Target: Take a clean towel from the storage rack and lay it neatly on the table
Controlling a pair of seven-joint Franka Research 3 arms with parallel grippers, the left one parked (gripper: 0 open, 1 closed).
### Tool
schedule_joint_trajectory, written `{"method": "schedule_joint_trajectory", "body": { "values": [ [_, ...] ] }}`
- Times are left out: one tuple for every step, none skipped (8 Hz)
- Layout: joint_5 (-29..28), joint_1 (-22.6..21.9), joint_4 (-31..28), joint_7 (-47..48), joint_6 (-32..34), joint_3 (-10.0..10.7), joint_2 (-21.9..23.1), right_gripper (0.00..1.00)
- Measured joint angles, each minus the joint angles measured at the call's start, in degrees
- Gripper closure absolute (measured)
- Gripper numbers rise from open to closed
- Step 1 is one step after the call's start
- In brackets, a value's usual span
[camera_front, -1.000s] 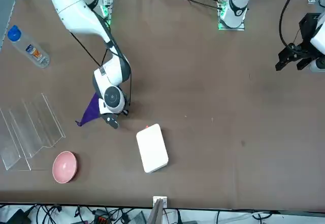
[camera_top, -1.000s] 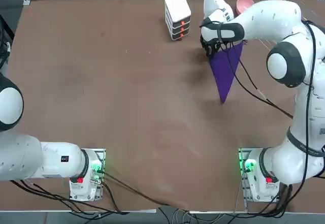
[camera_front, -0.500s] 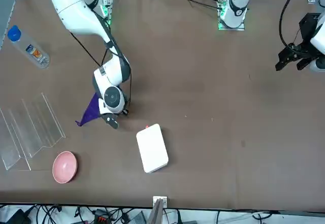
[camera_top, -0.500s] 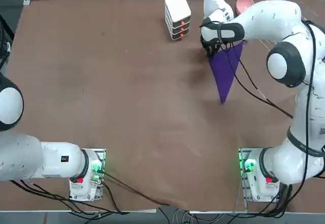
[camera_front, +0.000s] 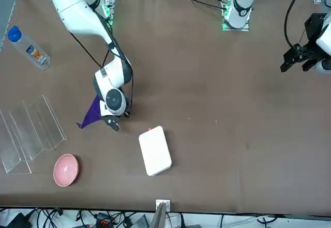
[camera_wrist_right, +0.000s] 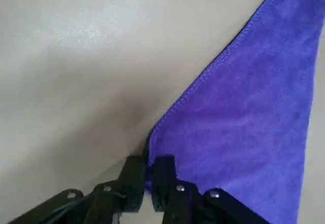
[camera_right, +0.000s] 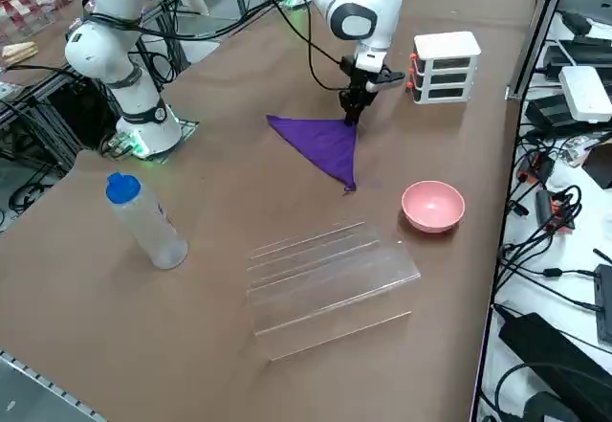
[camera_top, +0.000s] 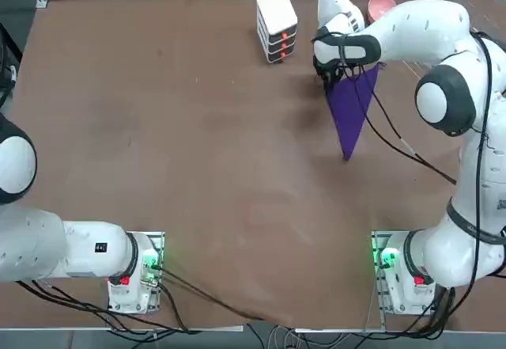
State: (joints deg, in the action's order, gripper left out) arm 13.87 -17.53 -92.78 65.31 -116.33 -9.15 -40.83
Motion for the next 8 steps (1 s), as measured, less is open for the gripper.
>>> {"method": "schedule_joint_trajectory", "body": {
  "values": [
    [0.0, 0.0, 0.1, 0.0, 0.5, 0.0, 0.0, 0.90],
    [0.0, 0.0, 0.3, 0.0, 1.2, 0.0, 0.1, 0.97],
    [0.0, 0.0, 0.6, 0.0, 1.8, 0.0, 0.3, 0.98],
    [0.0, 0.0, 0.7, 0.0, 2.6, 0.0, 0.7, 0.98],
    [0.0, 0.0, 0.7, 0.0, 3.2, 0.0, 1.2, 0.98],
    [0.0, 0.0, 0.7, 0.0, 3.5, 0.0, 1.5, 0.98],
    [0.0, 0.0, 0.7, 0.0, 3.6, 0.0, 1.6, 0.98],
    [0.0, 0.0, 0.7, 0.0, 3.6, 0.0, 1.6, 0.98]
  ]
}}
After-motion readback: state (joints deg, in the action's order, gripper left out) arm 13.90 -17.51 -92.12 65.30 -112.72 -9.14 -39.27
